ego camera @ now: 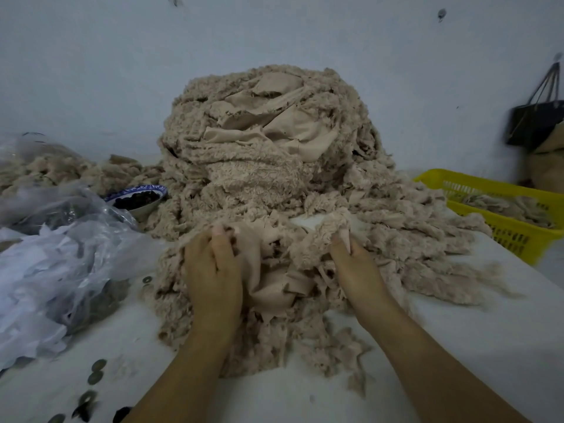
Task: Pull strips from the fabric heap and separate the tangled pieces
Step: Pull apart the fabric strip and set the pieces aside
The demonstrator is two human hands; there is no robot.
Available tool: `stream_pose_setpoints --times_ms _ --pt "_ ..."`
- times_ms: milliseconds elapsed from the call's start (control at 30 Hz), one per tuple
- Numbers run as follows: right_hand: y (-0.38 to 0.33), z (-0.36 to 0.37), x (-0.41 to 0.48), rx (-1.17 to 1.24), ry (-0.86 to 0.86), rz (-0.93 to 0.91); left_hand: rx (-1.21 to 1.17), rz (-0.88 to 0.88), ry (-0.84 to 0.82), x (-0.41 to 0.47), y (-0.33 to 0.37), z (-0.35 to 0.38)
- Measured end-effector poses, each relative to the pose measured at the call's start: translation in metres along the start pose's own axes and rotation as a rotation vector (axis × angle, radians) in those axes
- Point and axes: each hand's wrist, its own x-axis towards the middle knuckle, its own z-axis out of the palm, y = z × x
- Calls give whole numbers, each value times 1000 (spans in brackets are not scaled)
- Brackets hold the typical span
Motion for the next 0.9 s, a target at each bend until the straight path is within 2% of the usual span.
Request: stream_pose_setpoints --times_ms 33,133,167,200,267,333,433,467,600,667,767,900 --pt "0 0 0 -18 4 -6 50 67 36 2 -1 -3" --pt "4 2 3 -188 -47 -60 108 411 106 2 5 -1" --pt "6 4 4 -230 -74 -75 81 488 40 -3 10 3" --pt "7 6 3 -245 -110 -94 48 493 -95 -9 12 9" --pt "8 9 1 -216 -200 -140 35 320 -423 -20 15 19" --pt "10 12 -1 -251 -244 -180 78 179 -584 -24 7 24" --pt "12 11 -1 -282 -285 -180 29 86 -490 -19 -4 21" --pt "11 11 0 -255 -288 -166 -14 7 -457 -17 -9 21" --pt "4 5 1 62 -251 -7 -590 -512 -388 -11 -8 23" --pt "1 2 0 160 -251 36 -850 -686 -418 -7 -6 21" --pt "4 2 1 209 -208 66 -987 -791 -462 -6 -4 17" --pt "5 4 4 337 -160 85 -854 -740 -481 -7 -8 17"
